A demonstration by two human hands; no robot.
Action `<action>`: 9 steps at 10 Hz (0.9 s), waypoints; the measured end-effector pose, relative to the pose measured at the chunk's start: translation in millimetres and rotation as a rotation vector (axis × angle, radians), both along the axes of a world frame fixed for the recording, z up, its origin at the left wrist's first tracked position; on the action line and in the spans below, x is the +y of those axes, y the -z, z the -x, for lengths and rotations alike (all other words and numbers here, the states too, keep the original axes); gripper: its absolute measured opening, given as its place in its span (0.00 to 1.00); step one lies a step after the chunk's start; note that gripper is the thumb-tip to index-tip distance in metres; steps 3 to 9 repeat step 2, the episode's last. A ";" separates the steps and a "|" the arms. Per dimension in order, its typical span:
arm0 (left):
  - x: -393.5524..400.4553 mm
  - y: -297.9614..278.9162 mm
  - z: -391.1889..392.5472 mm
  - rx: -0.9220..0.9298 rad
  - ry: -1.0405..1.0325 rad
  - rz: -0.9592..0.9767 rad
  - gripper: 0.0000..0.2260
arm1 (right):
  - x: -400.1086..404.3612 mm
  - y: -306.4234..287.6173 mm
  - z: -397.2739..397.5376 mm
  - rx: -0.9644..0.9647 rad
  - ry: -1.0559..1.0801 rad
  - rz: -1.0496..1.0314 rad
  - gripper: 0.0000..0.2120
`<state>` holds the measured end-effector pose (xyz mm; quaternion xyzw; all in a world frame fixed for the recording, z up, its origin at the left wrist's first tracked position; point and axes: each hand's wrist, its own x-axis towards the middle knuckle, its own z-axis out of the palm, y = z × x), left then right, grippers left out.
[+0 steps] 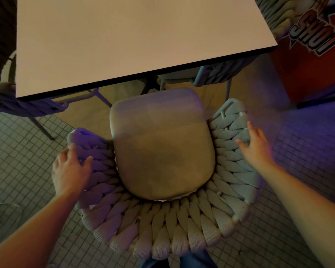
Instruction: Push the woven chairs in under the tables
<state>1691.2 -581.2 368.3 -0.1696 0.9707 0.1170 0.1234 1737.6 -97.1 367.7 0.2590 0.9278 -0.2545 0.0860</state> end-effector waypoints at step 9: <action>85.1 -12.6 -18.4 0.014 0.411 -0.169 0.27 | -41.1 -16.1 -30.8 0.037 0.010 0.029 0.31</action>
